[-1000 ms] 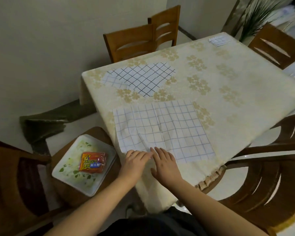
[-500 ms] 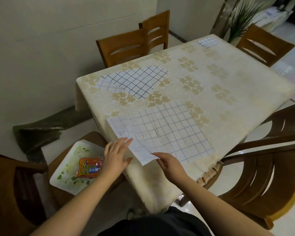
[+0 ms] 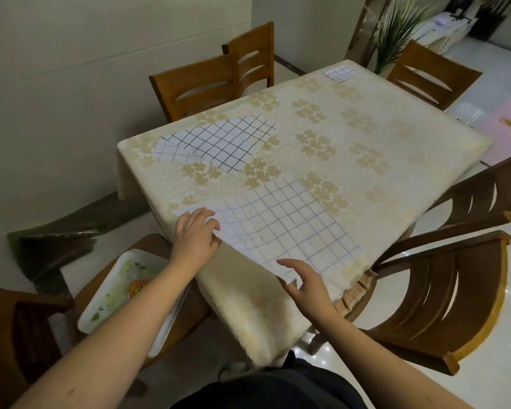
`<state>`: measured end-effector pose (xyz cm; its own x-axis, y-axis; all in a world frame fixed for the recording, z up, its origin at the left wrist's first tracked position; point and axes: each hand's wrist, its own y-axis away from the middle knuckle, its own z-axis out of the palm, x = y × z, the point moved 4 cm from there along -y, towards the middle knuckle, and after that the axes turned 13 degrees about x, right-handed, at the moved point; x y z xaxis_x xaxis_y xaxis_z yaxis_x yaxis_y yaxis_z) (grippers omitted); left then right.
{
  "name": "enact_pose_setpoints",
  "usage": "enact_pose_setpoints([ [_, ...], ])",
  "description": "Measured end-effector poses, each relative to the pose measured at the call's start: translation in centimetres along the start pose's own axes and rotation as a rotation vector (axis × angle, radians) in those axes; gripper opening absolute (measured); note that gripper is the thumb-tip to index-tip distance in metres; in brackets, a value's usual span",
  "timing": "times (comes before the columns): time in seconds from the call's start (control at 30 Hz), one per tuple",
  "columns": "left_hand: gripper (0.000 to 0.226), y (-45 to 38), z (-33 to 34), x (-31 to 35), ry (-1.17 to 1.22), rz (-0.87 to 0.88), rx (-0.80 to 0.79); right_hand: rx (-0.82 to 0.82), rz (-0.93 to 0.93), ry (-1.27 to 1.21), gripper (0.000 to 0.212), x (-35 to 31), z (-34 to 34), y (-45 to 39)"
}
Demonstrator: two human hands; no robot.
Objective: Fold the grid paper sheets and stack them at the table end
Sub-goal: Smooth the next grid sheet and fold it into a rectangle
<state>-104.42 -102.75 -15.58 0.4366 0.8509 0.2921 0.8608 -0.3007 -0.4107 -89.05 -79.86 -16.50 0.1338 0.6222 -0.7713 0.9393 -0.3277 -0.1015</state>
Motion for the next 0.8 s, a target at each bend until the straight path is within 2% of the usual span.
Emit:
enact_pose_setpoints([
  [0.13, 0.012, -0.5, -2.1, 1.4, 0.013, 0.032, 0.170, 0.127, 0.021, -0.077, 0.019, -0.3, -0.7, -0.1],
  [0.17, 0.012, -0.6, -2.6, 1.9, 0.013, 0.038, 0.213, 0.120, 0.048, -0.087, 0.015, -0.2, -0.7, 0.0],
  [0.27, 0.013, -1.1, -3.3, 3.4, 0.016, 0.078, 0.288, 0.072, 0.109, -0.083, 0.021, 0.8, -0.7, 0.4],
  [0.4, 0.016, -2.5, -2.6, 5.1, -0.001, 0.092, 0.248, 0.096, 0.217, -0.170, 0.002, 1.4, -2.0, 0.0],
  [0.53, 0.014, -4.4, -0.8, 7.0, 0.026, 0.105, 0.198, 0.082, 0.283, -0.184, 0.009, 3.2, -3.0, -0.5],
  [0.77, 0.008, -8.7, 4.5, 11.6, 0.011, 0.200, 0.059, 0.105, 0.418, -0.177, 0.006, 7.0, -5.0, -2.4],
  [0.8, 0.008, -9.3, 5.5, 12.3, 0.005, 0.214, 0.042, 0.114, 0.459, -0.161, 0.015, 7.8, -5.3, -2.7],
])
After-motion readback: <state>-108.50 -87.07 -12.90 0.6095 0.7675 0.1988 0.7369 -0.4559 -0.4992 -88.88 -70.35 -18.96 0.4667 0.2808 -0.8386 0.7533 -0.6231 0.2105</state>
